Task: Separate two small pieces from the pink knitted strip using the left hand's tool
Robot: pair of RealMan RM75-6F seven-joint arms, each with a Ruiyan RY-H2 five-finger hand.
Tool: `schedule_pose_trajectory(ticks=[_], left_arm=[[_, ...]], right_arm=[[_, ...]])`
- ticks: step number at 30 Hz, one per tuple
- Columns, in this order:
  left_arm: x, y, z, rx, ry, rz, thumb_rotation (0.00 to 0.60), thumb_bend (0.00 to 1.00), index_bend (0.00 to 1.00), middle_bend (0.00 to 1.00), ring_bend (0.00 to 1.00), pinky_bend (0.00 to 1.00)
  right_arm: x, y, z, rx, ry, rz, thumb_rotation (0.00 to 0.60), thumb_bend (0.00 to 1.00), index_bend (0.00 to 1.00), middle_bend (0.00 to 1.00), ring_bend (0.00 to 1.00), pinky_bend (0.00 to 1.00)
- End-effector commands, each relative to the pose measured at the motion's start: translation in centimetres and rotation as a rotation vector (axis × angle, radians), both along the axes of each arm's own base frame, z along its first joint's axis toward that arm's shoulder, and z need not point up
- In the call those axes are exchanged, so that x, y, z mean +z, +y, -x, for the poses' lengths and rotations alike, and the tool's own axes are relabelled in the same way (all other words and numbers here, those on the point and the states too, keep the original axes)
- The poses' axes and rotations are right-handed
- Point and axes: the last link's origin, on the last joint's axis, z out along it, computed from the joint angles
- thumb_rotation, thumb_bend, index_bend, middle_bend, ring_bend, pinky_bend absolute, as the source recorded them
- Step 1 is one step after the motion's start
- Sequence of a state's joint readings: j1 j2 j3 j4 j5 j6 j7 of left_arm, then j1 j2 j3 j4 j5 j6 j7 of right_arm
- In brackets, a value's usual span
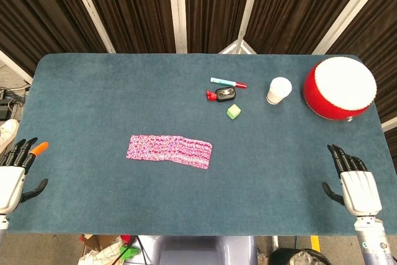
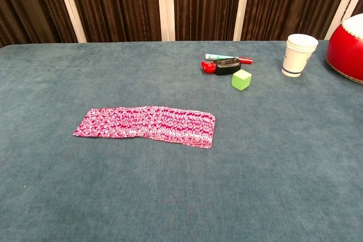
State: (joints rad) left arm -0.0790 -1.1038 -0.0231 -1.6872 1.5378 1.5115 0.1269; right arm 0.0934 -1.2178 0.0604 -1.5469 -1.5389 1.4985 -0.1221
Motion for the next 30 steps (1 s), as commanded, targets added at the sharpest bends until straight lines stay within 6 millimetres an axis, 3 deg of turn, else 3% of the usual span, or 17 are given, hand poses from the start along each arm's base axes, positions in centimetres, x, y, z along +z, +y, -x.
schedule_pose_trajectory(ticks=[1,7,13,17,21,25,30], left_arm=[[0.0,0.0,0.0,-0.002,-0.003,0.000,0.600,0.38,0.19,0.07,0.06,0.18],[0.1,0.0,-0.1,-0.010,-0.011,-0.001,0.600,0.38,0.18,0.09,0.08,0.19],[-0.3,1.9,-0.1,-0.039,-0.044,0.012,0.600,0.44,0.18,0.31,0.32,0.44],[-1.0,3.3,-0.2,-0.007,-0.041,0.075,0.600,0.64,0.18,0.58,0.56,0.61],[-1.8,4.4,-0.9,0.008,-0.005,0.148,0.600,0.85,0.21,0.77,0.72,0.69],[-2.9,5.7,-2.2,0.008,0.014,0.225,0.600,0.97,0.25,0.83,0.78,0.72],[-4.3,7.3,-3.2,0.049,0.058,0.330,0.600,1.00,0.24,0.84,0.79,0.72]], right_arm=[[0.0,0.0,0.0,0.002,0.000,0.000,0.600,0.28,0.01,0.15,0.23,0.24],[-0.1,0.0,0.1,-0.003,0.001,-0.007,0.600,0.28,0.01,0.15,0.23,0.24],[0.1,0.0,0.2,-0.016,-0.010,-0.001,0.600,0.28,0.01,0.15,0.23,0.24],[0.0,-0.1,0.2,-0.017,-0.009,-0.005,0.600,0.29,0.01,0.15,0.23,0.24],[-0.1,-0.1,0.3,-0.019,-0.007,-0.008,0.600,0.28,0.01,0.15,0.23,0.24],[-0.1,-0.2,0.3,-0.022,-0.009,-0.009,0.600,0.29,0.01,0.15,0.23,0.24],[-0.1,-0.2,0.5,-0.028,-0.010,-0.011,0.600,0.29,0.01,0.15,0.23,0.24]])
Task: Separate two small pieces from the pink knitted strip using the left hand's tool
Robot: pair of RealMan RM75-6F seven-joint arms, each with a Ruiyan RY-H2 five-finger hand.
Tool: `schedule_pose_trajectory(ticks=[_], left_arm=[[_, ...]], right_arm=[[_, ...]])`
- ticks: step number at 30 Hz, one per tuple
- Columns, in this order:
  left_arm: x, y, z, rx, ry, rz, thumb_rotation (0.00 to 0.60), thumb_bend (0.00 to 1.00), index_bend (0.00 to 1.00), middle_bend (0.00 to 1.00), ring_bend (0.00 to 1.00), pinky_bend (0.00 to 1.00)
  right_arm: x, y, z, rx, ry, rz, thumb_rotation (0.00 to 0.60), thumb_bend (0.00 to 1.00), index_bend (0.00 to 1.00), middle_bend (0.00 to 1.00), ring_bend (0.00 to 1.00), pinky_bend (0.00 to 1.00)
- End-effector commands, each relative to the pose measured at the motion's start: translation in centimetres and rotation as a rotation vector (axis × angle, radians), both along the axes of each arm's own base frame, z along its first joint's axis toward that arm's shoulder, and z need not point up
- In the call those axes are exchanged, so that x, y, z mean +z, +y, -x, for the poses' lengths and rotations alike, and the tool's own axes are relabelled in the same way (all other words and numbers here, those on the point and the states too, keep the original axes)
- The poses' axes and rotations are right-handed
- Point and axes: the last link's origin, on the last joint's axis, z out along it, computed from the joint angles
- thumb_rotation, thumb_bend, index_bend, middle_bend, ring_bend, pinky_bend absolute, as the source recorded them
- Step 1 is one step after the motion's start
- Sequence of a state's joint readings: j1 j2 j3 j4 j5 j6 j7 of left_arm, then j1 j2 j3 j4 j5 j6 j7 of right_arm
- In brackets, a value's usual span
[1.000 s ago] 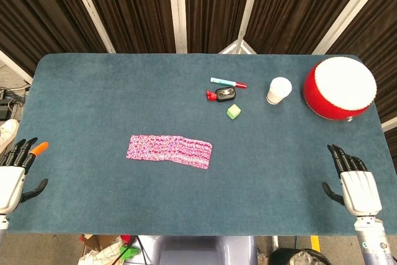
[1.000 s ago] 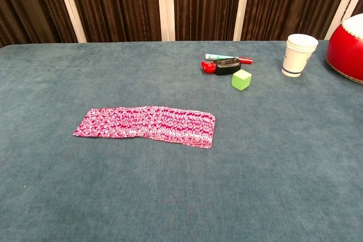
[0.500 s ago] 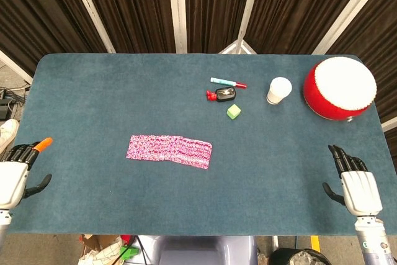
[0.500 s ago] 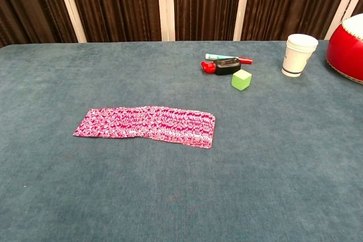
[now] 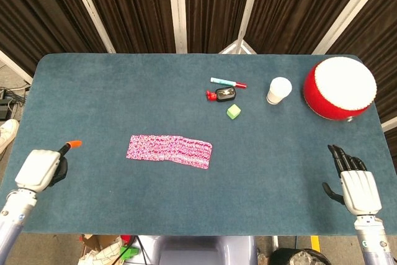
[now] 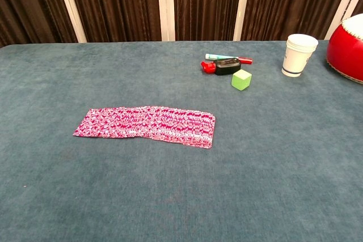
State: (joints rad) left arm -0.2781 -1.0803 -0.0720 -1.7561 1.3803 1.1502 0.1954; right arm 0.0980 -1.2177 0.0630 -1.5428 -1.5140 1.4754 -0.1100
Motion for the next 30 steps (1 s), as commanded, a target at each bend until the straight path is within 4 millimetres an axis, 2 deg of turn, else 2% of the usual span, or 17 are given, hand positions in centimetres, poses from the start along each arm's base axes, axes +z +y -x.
schedule_pose_trajectory(ticks=[1,9,14,17,30], left_arm=[[-1.3,1.7,-1.3,0.029,0.039,0.091,0.600,1.00,0.24,0.84,0.79,0.72],[-3.7,4.2,-2.9,0.082,0.052,0.168,0.600,1.00,0.20,0.84,0.79,0.72],[-5.9,5.4,-3.4,0.106,0.062,0.218,0.600,1.00,0.19,0.84,0.79,0.72],[-7.5,5.8,-4.1,0.107,0.055,0.263,0.600,1.00,0.19,0.84,0.79,0.72],[-10.3,6.7,-5.0,0.124,0.042,0.315,0.600,1.00,0.17,0.84,0.80,0.72]], right_arm=[[0.0,0.0,0.1,-0.003,0.000,-0.002,0.600,0.29,0.01,0.15,0.23,0.24],[-0.3,-0.2,0.1,-0.007,0.006,-0.010,0.600,0.28,0.01,0.15,0.23,0.24],[-0.5,-0.3,0.1,-0.009,0.011,-0.015,0.600,0.28,0.01,0.15,0.23,0.24],[-0.5,-0.4,0.2,-0.014,0.012,-0.014,0.600,0.28,0.01,0.15,0.23,0.24],[-0.6,-0.5,0.4,-0.022,0.013,-0.018,0.600,0.28,0.01,0.15,0.23,0.24]])
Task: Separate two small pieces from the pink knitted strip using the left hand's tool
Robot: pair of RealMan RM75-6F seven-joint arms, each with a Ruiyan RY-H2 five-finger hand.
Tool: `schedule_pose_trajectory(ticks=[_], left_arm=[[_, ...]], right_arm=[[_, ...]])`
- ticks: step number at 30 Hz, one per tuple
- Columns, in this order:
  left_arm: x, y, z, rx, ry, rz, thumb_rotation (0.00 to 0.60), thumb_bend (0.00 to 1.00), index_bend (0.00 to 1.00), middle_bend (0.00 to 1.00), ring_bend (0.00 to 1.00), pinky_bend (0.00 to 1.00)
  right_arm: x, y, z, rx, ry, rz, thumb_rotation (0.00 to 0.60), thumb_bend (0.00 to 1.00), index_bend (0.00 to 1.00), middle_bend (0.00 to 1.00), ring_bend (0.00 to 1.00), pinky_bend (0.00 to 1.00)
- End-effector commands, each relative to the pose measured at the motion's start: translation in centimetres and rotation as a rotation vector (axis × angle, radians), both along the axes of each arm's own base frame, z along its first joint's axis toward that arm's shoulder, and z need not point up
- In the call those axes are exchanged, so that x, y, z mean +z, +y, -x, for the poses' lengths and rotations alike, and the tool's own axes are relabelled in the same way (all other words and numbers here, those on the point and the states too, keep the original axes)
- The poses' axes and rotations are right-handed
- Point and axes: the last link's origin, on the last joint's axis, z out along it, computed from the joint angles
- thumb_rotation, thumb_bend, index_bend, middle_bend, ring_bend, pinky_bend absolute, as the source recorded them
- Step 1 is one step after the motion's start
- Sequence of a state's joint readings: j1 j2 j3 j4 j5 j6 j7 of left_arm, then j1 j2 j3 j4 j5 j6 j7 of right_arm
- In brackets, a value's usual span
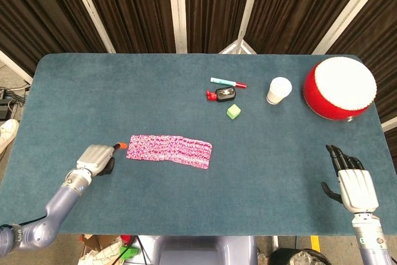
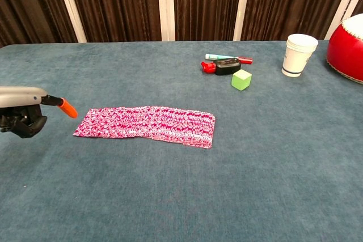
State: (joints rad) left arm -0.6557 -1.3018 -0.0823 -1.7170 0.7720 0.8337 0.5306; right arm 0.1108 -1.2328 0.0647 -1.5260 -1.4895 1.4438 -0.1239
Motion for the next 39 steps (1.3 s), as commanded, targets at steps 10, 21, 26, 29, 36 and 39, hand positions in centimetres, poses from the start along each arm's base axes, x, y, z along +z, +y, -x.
schedule_pose_trajectory(ticks=[10,21,26,29,36,39], left_arm=[[-1.5,0.5,-0.8,-0.015,-0.013,0.016,0.600,1.00,0.12,0.84,0.80,0.72],[-2.4,0.3,-1.0,-0.012,0.008,0.048,0.600,1.00,0.12,0.84,0.80,0.72],[-2.7,0.4,-0.7,0.005,0.007,0.054,0.600,1.00,0.12,0.84,0.80,0.72],[-2.9,0.5,-0.7,0.001,0.012,0.058,0.600,1.00,0.12,0.84,0.80,0.72],[-2.6,0.4,-0.3,0.017,0.035,0.066,0.600,1.00,0.13,0.84,0.80,0.72],[-2.6,0.3,0.0,0.029,0.044,0.073,0.600,1.00,0.13,0.84,0.80,0.72]], right_arm=[[-0.1,-0.1,0.0,-0.001,0.002,-0.003,0.600,0.29,0.01,0.15,0.23,0.24],[-0.1,-0.2,0.1,-0.003,0.001,-0.002,0.600,0.28,0.01,0.15,0.23,0.24],[-0.1,-0.2,0.1,-0.003,0.002,-0.002,0.600,0.28,0.01,0.15,0.23,0.24],[-0.1,-0.2,0.1,-0.004,0.003,-0.002,0.600,0.28,0.01,0.15,0.23,0.24],[-0.2,-0.2,0.0,-0.001,-0.001,-0.009,0.600,0.28,0.01,0.15,0.23,0.24],[-0.2,-0.2,0.0,0.001,-0.003,-0.009,0.600,0.28,0.01,0.15,0.23,0.24]])
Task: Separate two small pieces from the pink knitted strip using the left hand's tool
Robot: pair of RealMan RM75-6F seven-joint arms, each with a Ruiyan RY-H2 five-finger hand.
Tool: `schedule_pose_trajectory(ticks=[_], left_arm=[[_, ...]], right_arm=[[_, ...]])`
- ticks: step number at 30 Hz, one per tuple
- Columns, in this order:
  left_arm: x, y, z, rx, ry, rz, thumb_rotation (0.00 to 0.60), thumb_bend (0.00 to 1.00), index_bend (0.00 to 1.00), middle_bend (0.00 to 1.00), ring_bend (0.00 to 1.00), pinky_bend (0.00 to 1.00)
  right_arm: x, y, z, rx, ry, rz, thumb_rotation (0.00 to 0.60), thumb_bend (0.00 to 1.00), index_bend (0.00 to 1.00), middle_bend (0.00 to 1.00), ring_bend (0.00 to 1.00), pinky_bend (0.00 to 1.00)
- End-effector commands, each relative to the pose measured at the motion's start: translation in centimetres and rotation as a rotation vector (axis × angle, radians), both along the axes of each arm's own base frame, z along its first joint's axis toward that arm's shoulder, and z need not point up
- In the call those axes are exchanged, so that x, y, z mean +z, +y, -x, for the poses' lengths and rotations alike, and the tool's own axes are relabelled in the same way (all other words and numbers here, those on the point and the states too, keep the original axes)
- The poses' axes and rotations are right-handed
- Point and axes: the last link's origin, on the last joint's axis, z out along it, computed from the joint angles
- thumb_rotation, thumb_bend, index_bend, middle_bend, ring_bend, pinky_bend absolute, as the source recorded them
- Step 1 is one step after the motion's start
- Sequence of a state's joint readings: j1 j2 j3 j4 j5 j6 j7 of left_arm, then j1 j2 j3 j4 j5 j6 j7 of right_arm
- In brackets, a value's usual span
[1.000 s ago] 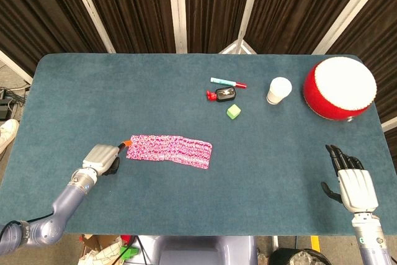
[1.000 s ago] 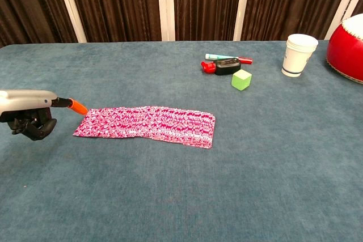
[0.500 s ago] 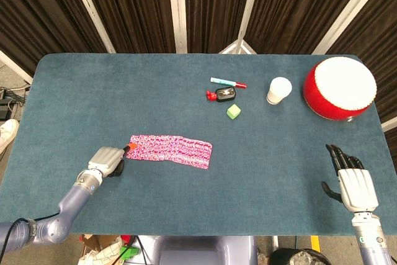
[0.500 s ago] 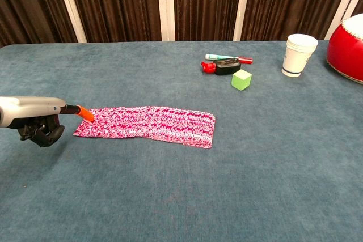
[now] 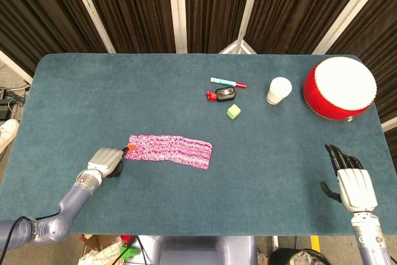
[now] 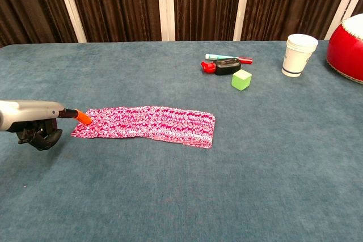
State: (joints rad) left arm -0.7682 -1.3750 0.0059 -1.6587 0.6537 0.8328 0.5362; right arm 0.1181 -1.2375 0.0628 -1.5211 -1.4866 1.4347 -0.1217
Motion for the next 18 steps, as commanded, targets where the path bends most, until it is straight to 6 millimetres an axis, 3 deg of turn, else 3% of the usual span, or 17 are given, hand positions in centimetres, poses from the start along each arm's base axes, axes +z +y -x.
schedule_pose_trajectory(ticks=[1,8,18], left_arm=[[0.1,0.0,0.2,0.007,0.011,0.007,0.600,1.00,0.13,0.84,0.80,0.72],[0.7,-0.1,0.6,0.012,0.028,0.002,0.600,1.00,0.13,0.84,0.80,0.72],[1.8,-0.5,2.6,0.053,0.084,-0.007,0.600,1.00,0.13,0.84,0.80,0.72]], right_arm=[[0.0,0.0,-0.1,0.002,-0.002,0.002,0.600,0.28,0.01,0.15,0.23,0.24],[0.0,0.0,-0.1,0.004,0.000,0.002,0.600,0.28,0.01,0.15,0.23,0.24],[0.1,0.1,-0.1,0.004,-0.008,0.005,0.600,0.29,0.01,0.15,0.23,0.24]])
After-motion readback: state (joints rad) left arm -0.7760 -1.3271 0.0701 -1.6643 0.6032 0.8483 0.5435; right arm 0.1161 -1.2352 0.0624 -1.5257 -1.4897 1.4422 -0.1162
